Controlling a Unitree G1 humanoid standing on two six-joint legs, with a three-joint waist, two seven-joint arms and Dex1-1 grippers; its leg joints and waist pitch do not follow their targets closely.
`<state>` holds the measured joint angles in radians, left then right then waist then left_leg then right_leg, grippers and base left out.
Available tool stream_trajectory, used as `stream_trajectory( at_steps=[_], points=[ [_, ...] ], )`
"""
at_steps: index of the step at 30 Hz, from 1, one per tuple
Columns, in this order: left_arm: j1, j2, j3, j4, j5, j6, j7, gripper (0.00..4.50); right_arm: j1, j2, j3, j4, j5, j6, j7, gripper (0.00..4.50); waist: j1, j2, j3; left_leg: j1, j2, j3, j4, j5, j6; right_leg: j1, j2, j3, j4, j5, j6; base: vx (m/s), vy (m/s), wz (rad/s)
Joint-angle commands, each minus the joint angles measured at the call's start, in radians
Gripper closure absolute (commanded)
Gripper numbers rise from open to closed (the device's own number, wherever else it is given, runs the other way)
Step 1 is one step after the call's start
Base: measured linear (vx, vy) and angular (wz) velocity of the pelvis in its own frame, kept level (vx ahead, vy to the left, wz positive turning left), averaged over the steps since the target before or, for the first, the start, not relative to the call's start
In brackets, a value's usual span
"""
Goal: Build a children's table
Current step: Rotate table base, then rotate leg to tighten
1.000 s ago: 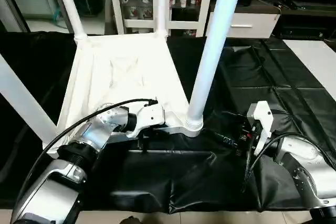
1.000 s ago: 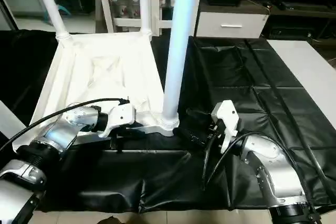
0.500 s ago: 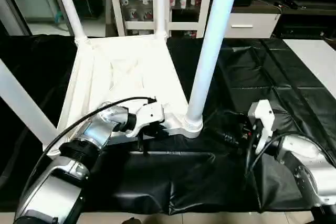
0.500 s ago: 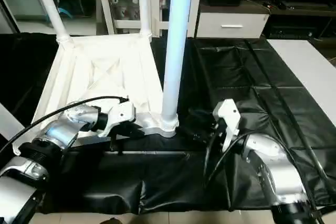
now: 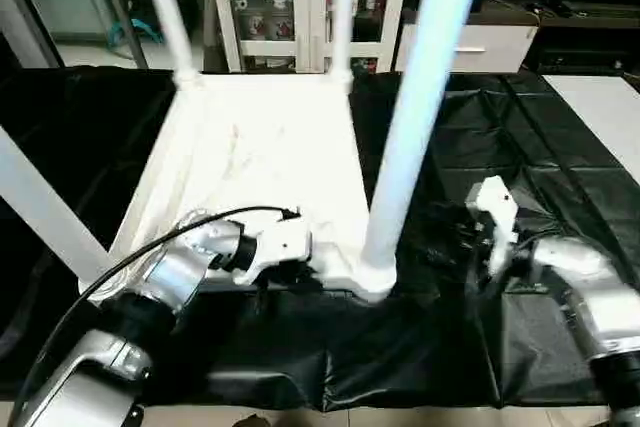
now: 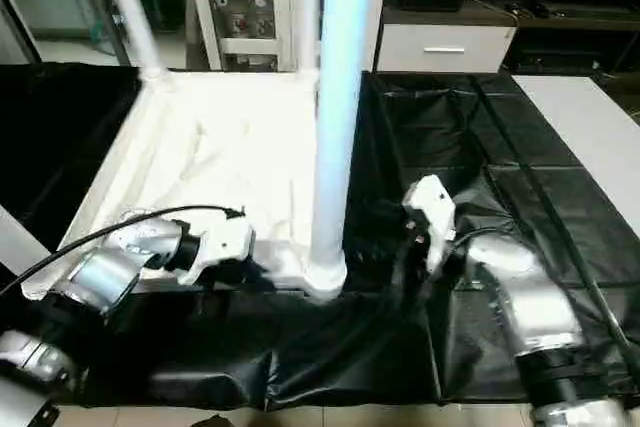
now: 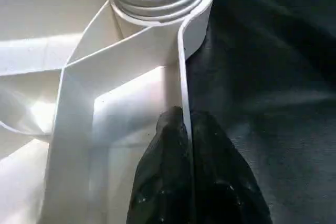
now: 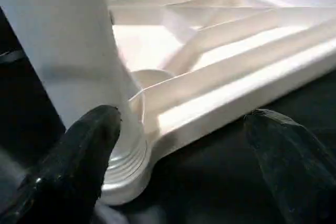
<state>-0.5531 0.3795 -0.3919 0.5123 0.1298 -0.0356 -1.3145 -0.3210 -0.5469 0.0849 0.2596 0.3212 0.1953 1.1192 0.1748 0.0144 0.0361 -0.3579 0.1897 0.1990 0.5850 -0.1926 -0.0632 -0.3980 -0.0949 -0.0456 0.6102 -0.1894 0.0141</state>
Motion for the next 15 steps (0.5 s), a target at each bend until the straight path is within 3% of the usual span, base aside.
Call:
stream_trajectory(
  at_steps=[1, 6, 8, 9, 10, 11, 13, 15],
  points=[
    [0.039, -0.029, -0.100, 0.020, 0.032, 0.003, -0.027, 4.50, -0.021, 0.009, 0.061, -0.013, 0.017, 0.013, 0.084, 0.01, -0.005, -0.030, -0.044, 0.008, 0.048, -0.019, -0.075, -0.236, 0.050, 0.030, -0.063, 0.038, -0.080, -0.302, -0.192, 0.000, 0.000, 0.00],
    [0.038, -0.022, -0.100, -0.005, 0.036, 0.026, -0.029, 4.50, -0.047, -0.013, 0.095, 0.004, 0.006, 0.023, 0.169, 0.01, -0.005, -0.033, -0.046, 0.008, 0.049, -0.022, -0.078, -0.246, 0.041, 0.030, -0.063, 0.037, -0.080, -0.326, -0.185, 0.000, 0.000, 0.00],
    [0.027, -0.018, -0.095, -0.002, 0.044, 0.028, -0.023, 4.50, -0.072, -0.011, 0.121, 0.043, -0.038, -0.022, 0.182, 0.01, -0.004, -0.042, -0.045, 0.006, 0.049, -0.021, -0.078, -0.239, 0.044, 0.030, -0.063, 0.037, -0.080, -0.311, -0.185, 0.000, 0.000, 0.00],
    [0.024, -0.017, -0.093, 0.001, 0.046, 0.028, -0.020, 4.50, -0.078, -0.009, 0.127, 0.054, -0.050, -0.037, 0.182, 0.01, -0.003, -0.038, -0.046, 0.006, 0.049, -0.022, -0.079, -0.241, 0.042, 0.028, -0.064, 0.037, -0.079, -0.311, -0.185, 0.000, 0.000, 0.00],
    [0.020, -0.017, -0.090, 0.005, 0.048, 0.027, -0.017, 4.50, -0.085, -0.006, 0.134, 0.067, -0.065, -0.053, 0.183, 0.01, -0.008, -0.037, -0.046, 0.008, 0.048, -0.022, -0.080, -0.260, 0.033, 0.024, -0.064, 0.036, -0.082, -0.324, -0.189, 0.000, 0.000, 0.00],
    [0.018, -0.019, -0.085, 0.009, 0.048, 0.030, -0.014, 4.50, -0.089, -0.008, 0.142, 0.073, -0.075, -0.060, 0.193, 0.01, -0.005, -0.047, -0.046, 0.013, 0.050, -0.022, -0.080, -0.270, 0.028, 0.023, -0.065, 0.036, -0.081, -0.329, -0.189, 0.000, 0.000, 0.00],
    [0.012, -0.018, -0.079, 0.022, 0.051, 0.029, -0.005, 4.50, -0.094, -0.020, 0.155, 0.093, -0.106, -0.087, 0.197, 0.01, 0.001, -0.044, -0.044, 0.023, 0.052, -0.019, -0.080, -0.286, 0.023, 0.016, -0.063, 0.040, -0.084, -0.325, -0.196, 0.000, 0.000, 0.00],
    [0.008, -0.017, -0.075, 0.031, 0.054, 0.027, 0.001, 4.50, -0.097, -0.021, 0.152, 0.106, -0.111, -0.097, 0.197, 0.01, 0.004, -0.046, -0.044, 0.013, 0.051, -0.022, -0.084, -0.280, 0.018, 0.025, -0.063, 0.040, -0.079, -0.310, -0.192, 0.000, 0.000, 0.00]
  ],
)
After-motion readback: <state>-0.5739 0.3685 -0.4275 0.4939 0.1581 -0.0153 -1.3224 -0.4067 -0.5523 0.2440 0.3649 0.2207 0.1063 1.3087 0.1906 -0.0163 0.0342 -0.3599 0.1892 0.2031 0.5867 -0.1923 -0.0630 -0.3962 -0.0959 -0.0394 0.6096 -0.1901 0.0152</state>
